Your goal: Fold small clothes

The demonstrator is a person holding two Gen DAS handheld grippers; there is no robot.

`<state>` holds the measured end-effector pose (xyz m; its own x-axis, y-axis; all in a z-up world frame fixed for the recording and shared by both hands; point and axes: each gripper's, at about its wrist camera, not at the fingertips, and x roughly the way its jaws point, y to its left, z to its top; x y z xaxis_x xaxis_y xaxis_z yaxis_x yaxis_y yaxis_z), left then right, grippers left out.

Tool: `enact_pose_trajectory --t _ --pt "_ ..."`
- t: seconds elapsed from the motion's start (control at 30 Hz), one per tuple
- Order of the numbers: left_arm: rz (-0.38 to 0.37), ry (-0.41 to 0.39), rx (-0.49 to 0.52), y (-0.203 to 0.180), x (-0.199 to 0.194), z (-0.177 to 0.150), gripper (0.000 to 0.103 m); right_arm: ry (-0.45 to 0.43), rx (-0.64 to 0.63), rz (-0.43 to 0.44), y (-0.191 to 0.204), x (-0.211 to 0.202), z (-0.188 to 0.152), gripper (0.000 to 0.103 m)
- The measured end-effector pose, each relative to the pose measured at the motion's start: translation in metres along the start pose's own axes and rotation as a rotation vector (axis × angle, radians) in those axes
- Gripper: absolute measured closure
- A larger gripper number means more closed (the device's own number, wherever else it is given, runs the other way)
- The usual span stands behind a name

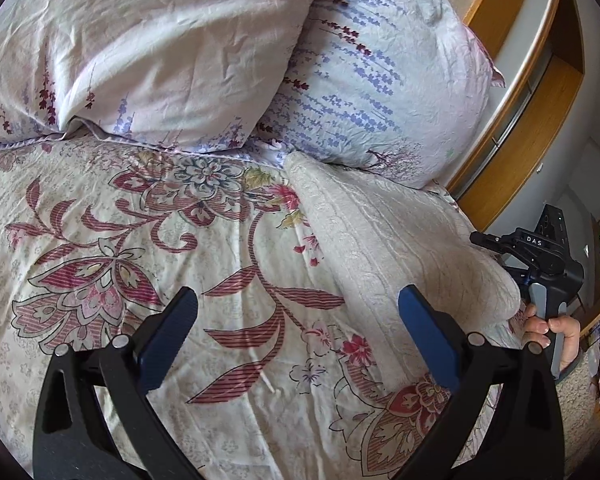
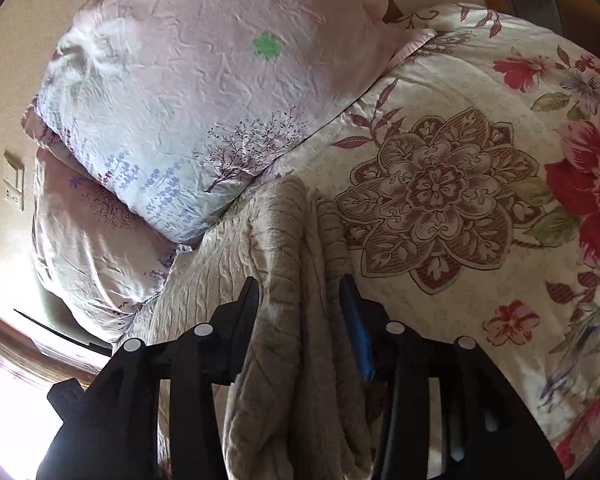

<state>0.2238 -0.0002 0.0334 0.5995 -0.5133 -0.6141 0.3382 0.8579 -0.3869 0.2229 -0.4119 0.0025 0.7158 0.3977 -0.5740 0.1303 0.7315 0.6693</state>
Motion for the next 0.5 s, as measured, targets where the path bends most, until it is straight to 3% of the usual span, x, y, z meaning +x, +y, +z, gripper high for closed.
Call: enact_pose_trajectory --t 0.17,0.3,0.5 --pt "-0.035 -0.026 0.187 -0.040 -0.023 -0.003 0.003 -0.020 -0.041 0.059 0.002 -0.032 -0.019 0.058" --pt "0.059 0.042 0.371 -0.074 -0.018 -0.019 0.003 -0.030 -0.177 0.077 0.019 -0.053 -0.039 0.058" --pt "0.173 0.130 0.483 -0.092 0.007 -0.042 0.003 0.000 -0.290 0.033 0.030 -0.050 -0.060 0.058"
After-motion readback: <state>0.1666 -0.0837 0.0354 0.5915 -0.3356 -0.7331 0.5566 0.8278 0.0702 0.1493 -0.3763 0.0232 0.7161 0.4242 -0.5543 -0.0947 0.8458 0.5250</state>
